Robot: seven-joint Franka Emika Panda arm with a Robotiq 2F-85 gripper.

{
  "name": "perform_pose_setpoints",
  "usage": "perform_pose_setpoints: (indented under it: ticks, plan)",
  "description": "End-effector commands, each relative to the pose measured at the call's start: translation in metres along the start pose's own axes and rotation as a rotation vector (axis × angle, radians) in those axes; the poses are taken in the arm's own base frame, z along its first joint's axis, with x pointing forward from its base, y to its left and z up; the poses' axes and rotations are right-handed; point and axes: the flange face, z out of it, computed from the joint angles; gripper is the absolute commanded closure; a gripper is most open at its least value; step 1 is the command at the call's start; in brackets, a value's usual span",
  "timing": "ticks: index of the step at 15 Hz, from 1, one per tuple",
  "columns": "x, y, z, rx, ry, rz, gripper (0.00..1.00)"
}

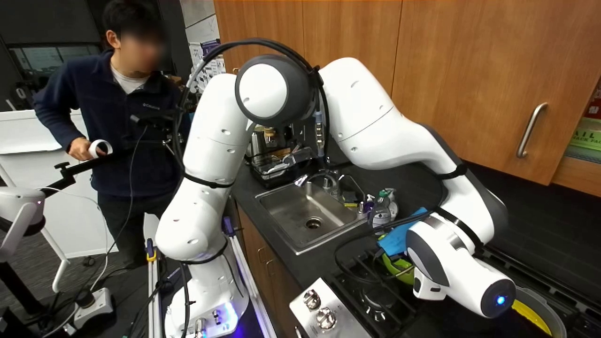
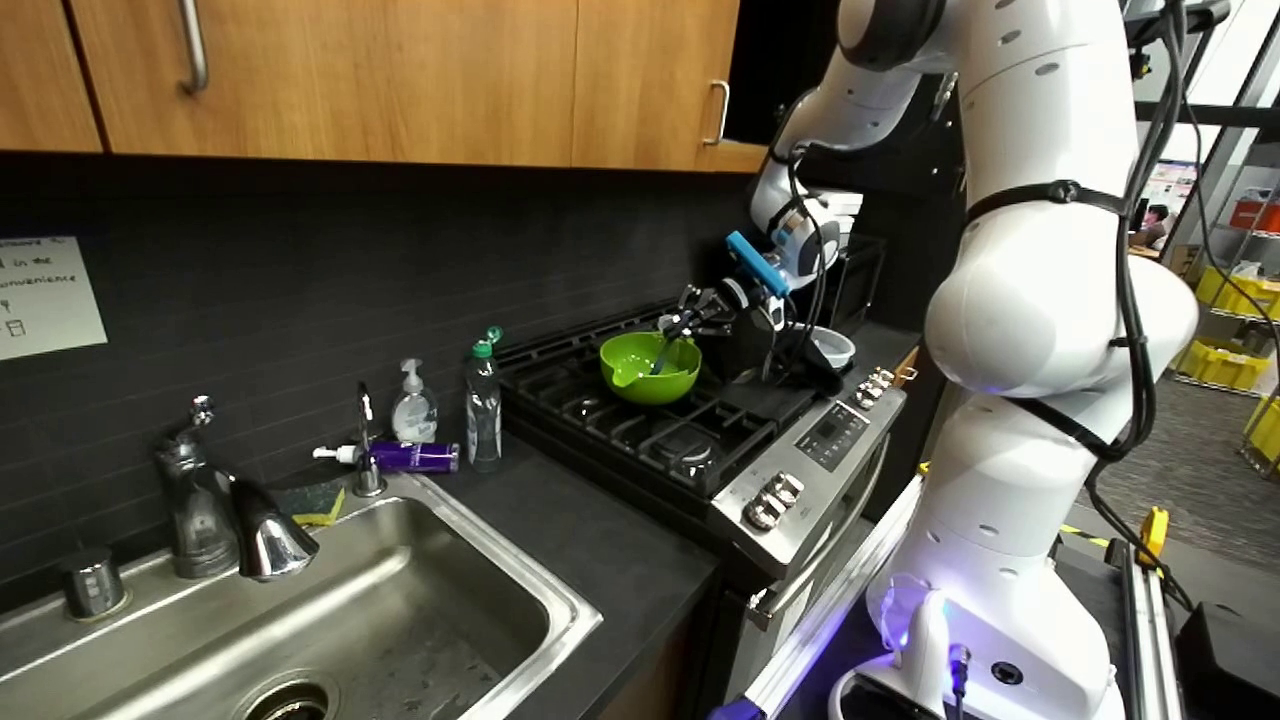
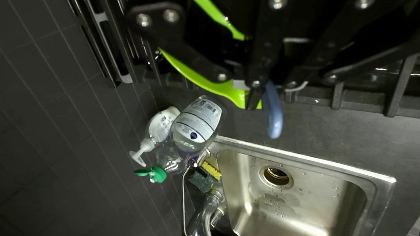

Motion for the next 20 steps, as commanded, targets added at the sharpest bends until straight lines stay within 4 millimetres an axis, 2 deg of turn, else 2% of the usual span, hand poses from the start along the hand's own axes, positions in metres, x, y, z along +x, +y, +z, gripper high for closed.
perform_pose_setpoints:
  ticks: [1, 9, 20]
  plan:
    - [-0.011, -0.004, 0.009, -0.007, 0.005, 0.041, 0.99]
    - [-0.003, -0.009, 0.026, -0.044, -0.017, 0.109, 0.99]
    - [0.017, 0.0, 0.033, -0.059, -0.007, 0.184, 0.99]
